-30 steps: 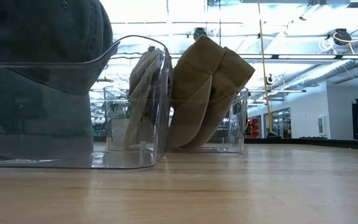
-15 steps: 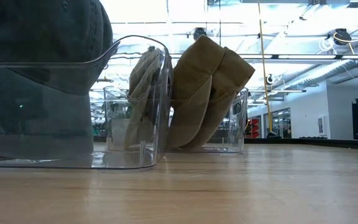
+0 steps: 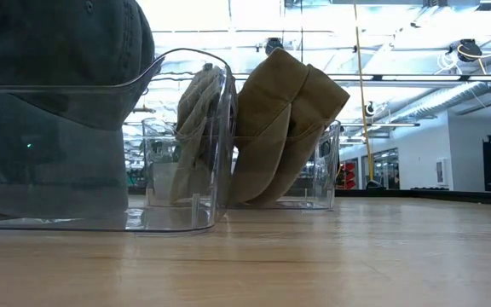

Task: Pick & Place hat
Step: Put the blue cap into the bottom transparent bin

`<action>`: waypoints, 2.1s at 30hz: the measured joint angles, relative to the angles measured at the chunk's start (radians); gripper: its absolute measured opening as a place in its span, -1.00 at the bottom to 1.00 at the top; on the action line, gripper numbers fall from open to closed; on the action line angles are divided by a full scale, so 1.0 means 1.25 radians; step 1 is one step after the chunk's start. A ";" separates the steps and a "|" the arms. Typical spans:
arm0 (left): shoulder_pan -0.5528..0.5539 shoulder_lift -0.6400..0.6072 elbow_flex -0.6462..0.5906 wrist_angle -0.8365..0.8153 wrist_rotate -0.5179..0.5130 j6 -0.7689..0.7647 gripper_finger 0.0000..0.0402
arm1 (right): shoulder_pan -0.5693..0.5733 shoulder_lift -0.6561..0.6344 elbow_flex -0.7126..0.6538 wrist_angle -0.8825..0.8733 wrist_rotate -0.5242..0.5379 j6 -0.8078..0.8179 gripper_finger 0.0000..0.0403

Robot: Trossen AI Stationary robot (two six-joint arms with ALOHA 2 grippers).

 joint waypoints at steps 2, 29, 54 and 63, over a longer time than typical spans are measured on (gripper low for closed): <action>0.000 -0.020 0.000 -0.013 -0.045 0.004 -0.90 | -0.014 -0.016 0.000 -0.020 0.029 0.006 -0.36; -0.027 -0.226 0.000 -0.242 -0.622 -0.178 -0.90 | -0.133 -0.198 0.000 -0.269 0.368 -0.113 0.21; -0.307 0.000 0.000 -0.185 -0.953 -0.529 -0.90 | -0.294 -0.194 -0.076 -0.279 0.367 -0.137 0.27; -0.361 0.090 0.000 -0.109 -0.983 -0.615 -0.90 | -0.298 -0.194 -0.129 -0.261 0.366 -0.139 0.27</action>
